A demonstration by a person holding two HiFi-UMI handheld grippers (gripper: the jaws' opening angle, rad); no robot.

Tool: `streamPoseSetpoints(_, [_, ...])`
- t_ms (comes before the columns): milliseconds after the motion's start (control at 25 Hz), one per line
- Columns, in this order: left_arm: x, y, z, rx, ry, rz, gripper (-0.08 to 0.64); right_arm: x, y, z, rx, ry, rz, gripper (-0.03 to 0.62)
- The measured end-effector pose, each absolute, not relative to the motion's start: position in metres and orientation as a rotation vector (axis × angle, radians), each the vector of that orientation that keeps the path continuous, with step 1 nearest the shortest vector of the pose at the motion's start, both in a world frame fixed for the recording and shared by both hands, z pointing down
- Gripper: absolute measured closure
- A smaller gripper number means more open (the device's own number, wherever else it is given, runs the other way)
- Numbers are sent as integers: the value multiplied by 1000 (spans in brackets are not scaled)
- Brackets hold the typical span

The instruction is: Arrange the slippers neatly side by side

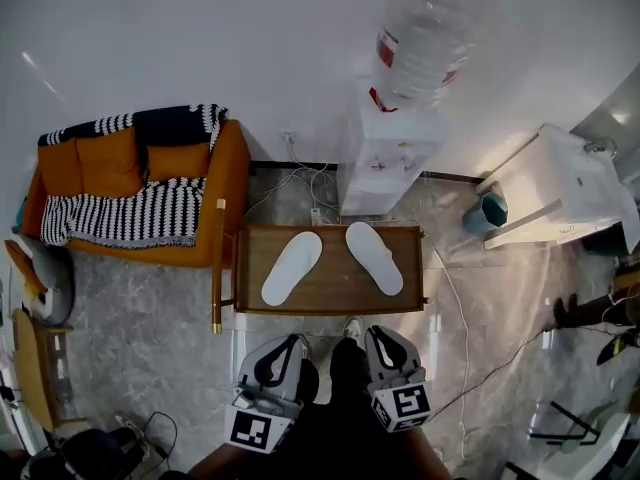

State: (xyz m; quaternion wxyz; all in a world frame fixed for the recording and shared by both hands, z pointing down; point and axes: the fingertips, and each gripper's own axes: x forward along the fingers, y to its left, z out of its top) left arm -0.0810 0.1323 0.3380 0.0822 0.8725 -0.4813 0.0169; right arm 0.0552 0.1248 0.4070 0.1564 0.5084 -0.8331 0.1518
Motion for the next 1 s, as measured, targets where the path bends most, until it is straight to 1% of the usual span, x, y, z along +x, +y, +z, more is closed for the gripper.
streamPoseSetpoints(200, [-63,108,338,2559,-1502,54,543,76,92,433,1354,-2349,448,577])
streamPoseSetpoints(360, [-42,84,341,2538,-1518,64,543,97,62,469,1281,-2285,452,571])
streamPoseSetpoints(440, [-32,75,342,2530,-1528,56,543,108,52,491,1233,-2238,474,525])
streamPoseSetpoints(520, [-24,68,345,2521,-1528,66,543,120,46,515,1183,-2184,497,499])
streamPoseSetpoints(640, [-14,60,352,2516,-1523,85,543,136,35,555,1115,-2102,517,439])
streamPoseSetpoints(800, [-6,54,362,2483,-1520,106,543,155,25,606,1056,-2014,566,397])
streamPoseSetpoints(880, [-5,52,367,2474,-1521,119,543,161,23,630,1023,-1987,617,365])
streamPoseSetpoints(1000, [-3,50,375,2458,-1523,141,543,171,20,666,983,-1936,691,346])
